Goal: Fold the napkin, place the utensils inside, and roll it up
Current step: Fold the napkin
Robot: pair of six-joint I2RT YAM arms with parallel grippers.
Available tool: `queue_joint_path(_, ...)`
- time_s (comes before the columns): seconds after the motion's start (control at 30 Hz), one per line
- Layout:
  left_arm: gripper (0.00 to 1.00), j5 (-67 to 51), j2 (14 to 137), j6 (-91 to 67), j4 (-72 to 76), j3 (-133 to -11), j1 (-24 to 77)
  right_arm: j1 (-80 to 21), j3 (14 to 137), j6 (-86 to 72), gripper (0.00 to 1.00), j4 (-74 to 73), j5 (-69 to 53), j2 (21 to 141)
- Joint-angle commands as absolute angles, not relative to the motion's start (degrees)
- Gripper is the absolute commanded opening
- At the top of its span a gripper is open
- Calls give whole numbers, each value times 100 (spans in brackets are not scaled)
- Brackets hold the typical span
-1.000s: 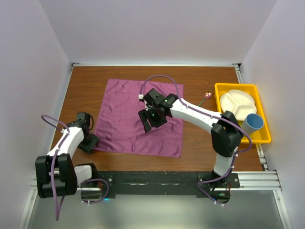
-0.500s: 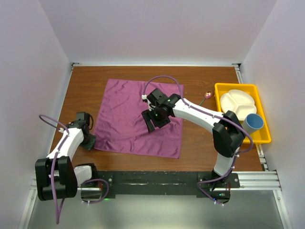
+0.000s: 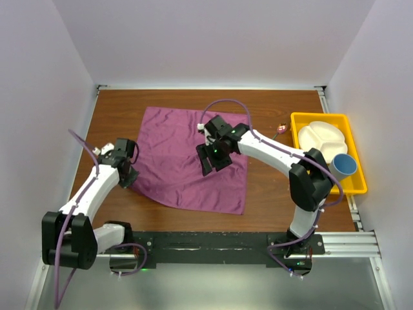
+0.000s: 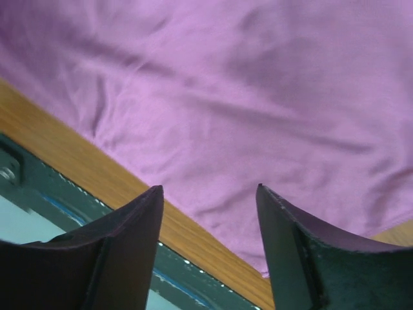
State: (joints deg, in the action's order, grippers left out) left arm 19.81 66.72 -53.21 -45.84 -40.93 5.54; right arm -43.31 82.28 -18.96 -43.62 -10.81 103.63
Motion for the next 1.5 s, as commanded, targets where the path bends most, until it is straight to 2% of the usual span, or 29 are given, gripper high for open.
queue_joint_path(0.0,0,2321,6750,-4687,-4343,-4833,913,-3570,8297,-2215,61,-4394,-1266,10064)
queue_joint_path(0.1,0,1908,6890,-4186,-3869,-5150,1176,-3034,8279,-2268,60,-4649,-1257,9818)
queue_joint_path(0.33,0,1459,7663,-3341,-2550,-5905,2152,-2558,8227,-2347,59,-5027,-1099,9185)
queue_joint_path(0.67,0,888,9902,-2681,-1548,-7775,2953,-2171,8077,-2294,59,-5405,-835,8508)
queue_joint_path(1.07,0,448,11907,-1785,-1529,-10088,3674,-1547,7954,-2057,59,-5748,-888,8183)
queue_joint_path(1.47,0,351,12603,-1345,-1301,-10898,3902,-1450,7805,-1995,59,-5827,-984,8104)
